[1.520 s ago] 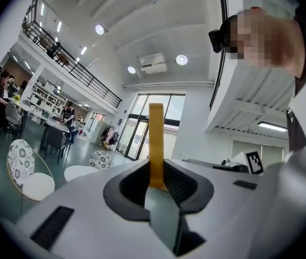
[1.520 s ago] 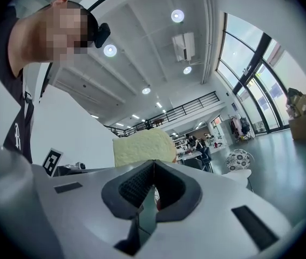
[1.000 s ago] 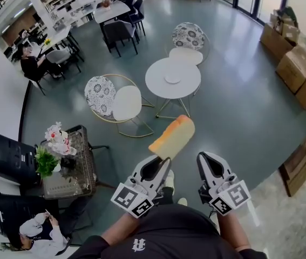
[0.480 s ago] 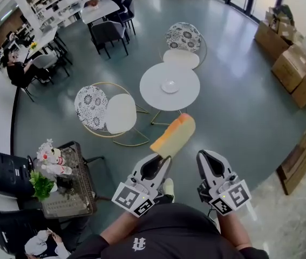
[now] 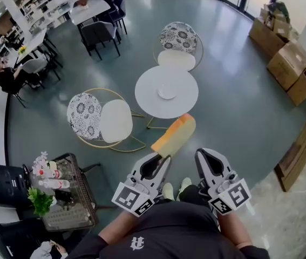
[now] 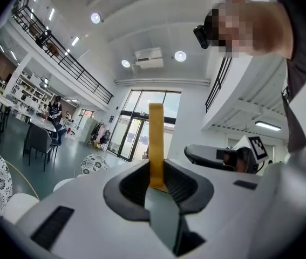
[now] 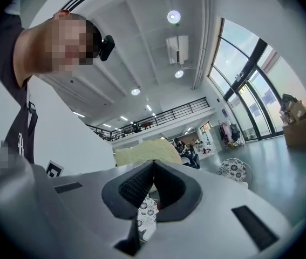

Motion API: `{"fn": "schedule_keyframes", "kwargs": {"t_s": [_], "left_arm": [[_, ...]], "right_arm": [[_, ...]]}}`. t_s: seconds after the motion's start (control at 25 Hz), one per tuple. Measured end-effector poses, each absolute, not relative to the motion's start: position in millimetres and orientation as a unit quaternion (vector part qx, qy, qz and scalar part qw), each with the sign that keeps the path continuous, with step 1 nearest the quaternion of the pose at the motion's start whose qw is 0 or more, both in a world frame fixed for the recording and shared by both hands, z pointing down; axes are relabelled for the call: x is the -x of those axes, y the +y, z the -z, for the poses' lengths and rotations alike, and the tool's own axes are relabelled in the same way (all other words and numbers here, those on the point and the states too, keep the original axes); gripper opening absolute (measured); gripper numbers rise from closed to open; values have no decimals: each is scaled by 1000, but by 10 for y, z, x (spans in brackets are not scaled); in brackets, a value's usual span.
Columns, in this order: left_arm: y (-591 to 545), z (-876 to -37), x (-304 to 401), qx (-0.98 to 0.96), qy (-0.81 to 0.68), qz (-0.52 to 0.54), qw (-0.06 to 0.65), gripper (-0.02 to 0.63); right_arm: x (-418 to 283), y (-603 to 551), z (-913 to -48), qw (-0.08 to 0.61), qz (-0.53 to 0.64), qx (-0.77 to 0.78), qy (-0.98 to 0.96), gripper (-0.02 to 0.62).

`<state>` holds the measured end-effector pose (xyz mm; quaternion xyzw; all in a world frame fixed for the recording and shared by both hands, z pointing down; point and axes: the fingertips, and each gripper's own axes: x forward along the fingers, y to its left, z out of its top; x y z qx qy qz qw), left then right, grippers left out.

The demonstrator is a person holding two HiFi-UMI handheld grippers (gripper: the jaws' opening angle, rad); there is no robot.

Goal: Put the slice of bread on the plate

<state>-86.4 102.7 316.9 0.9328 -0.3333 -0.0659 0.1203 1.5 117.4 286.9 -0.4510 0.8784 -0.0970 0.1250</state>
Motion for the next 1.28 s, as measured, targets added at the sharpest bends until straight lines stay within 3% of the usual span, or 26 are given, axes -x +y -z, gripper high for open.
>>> {"fn": "schedule_keyframes", "kwargs": {"t_s": [0.92,1.28], "left_arm": [[-449,-3299,351,-903,-403,49,139,80],[-930,-3719,245,-889,-425,32,165,80]], "right_arm": [[-490,-426,-2905,122,113,378,911,3],[-649,-812,-3112,116,135,361,916,3]]}}
